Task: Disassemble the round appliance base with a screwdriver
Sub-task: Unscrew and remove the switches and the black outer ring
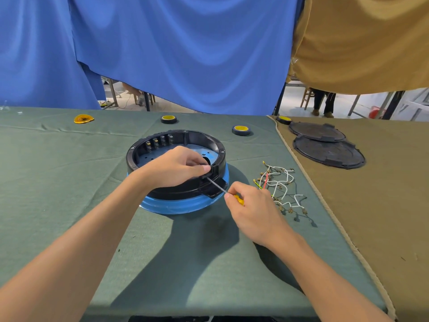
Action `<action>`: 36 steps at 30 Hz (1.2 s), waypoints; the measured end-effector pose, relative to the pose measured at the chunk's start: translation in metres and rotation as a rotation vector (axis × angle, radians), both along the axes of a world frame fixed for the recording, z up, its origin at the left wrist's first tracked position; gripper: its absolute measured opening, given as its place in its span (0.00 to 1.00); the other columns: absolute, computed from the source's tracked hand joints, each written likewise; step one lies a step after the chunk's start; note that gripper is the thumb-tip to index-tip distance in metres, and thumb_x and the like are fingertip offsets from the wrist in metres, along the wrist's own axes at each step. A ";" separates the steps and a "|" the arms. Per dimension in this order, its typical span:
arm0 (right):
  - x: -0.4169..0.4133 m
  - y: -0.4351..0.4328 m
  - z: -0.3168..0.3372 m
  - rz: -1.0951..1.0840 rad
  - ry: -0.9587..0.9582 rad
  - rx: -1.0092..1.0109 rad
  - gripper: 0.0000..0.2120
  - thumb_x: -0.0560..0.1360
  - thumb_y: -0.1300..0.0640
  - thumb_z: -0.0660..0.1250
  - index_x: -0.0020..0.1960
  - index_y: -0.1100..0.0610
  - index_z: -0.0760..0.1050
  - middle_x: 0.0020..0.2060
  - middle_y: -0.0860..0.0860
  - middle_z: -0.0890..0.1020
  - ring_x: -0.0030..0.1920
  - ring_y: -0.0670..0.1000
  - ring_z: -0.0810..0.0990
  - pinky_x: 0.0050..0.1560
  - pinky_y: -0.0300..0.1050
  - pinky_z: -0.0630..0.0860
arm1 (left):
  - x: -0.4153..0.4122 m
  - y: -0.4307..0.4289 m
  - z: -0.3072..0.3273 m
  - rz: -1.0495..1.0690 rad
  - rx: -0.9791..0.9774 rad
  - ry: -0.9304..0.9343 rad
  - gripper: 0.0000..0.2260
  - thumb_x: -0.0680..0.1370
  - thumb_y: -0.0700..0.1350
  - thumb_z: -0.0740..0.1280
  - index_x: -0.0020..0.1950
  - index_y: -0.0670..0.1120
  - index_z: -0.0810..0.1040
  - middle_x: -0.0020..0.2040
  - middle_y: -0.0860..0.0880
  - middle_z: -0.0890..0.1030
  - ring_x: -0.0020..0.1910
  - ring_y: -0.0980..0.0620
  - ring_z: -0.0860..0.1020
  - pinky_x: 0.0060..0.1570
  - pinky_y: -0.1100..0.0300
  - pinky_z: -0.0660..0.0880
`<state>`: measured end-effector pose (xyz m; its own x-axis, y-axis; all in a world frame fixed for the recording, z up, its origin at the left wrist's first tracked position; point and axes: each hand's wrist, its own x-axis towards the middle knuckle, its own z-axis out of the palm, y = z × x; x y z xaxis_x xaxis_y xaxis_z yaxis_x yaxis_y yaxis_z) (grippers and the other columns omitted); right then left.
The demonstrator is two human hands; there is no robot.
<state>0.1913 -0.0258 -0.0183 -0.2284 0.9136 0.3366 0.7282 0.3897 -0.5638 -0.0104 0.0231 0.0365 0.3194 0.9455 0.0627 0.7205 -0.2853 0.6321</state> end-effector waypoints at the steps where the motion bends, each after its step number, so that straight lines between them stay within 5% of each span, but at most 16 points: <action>1: 0.000 0.002 0.004 -0.005 -0.011 -0.014 0.11 0.77 0.53 0.58 0.36 0.54 0.67 0.28 0.49 0.72 0.38 0.57 0.72 0.40 0.51 0.71 | 0.000 0.000 0.000 0.000 -0.001 0.002 0.12 0.79 0.52 0.65 0.59 0.49 0.81 0.52 0.56 0.84 0.53 0.59 0.80 0.63 0.50 0.73; 6: -0.007 0.005 0.007 -0.021 -0.034 -0.037 0.11 0.79 0.51 0.56 0.39 0.54 0.68 0.32 0.51 0.76 0.40 0.57 0.72 0.39 0.50 0.69 | 0.001 -0.001 0.002 0.001 -0.010 0.004 0.13 0.79 0.52 0.65 0.60 0.48 0.80 0.53 0.54 0.83 0.53 0.58 0.80 0.63 0.51 0.73; 12: -0.025 -0.007 -0.021 -0.053 -0.146 0.161 0.09 0.82 0.48 0.49 0.45 0.50 0.56 0.37 0.57 0.80 0.38 0.64 0.77 0.33 0.52 0.63 | 0.001 -0.001 0.002 -0.003 -0.017 -0.019 0.12 0.80 0.51 0.65 0.60 0.48 0.80 0.52 0.55 0.84 0.53 0.60 0.80 0.63 0.52 0.73; 23: -0.019 -0.002 -0.012 -0.037 -0.056 0.077 0.10 0.81 0.48 0.54 0.45 0.53 0.66 0.32 0.51 0.76 0.38 0.59 0.75 0.36 0.51 0.68 | -0.001 0.000 0.000 -0.010 -0.002 0.007 0.17 0.76 0.52 0.71 0.63 0.49 0.78 0.51 0.55 0.83 0.49 0.58 0.80 0.60 0.53 0.74; 29: -0.006 0.018 0.006 0.159 0.751 -0.595 0.11 0.79 0.58 0.62 0.39 0.59 0.70 0.23 0.50 0.61 0.20 0.46 0.55 0.24 0.34 0.51 | -0.002 0.000 -0.001 -0.017 -0.003 -0.068 0.21 0.74 0.48 0.73 0.66 0.49 0.76 0.48 0.51 0.84 0.47 0.53 0.81 0.57 0.53 0.75; 36: -0.011 0.020 -0.003 0.086 0.594 -0.479 0.12 0.78 0.52 0.62 0.36 0.54 0.71 0.21 0.45 0.66 0.20 0.45 0.58 0.23 0.38 0.55 | -0.002 -0.003 0.001 -0.077 0.036 -0.040 0.09 0.76 0.50 0.71 0.51 0.46 0.82 0.46 0.44 0.83 0.48 0.41 0.79 0.56 0.41 0.74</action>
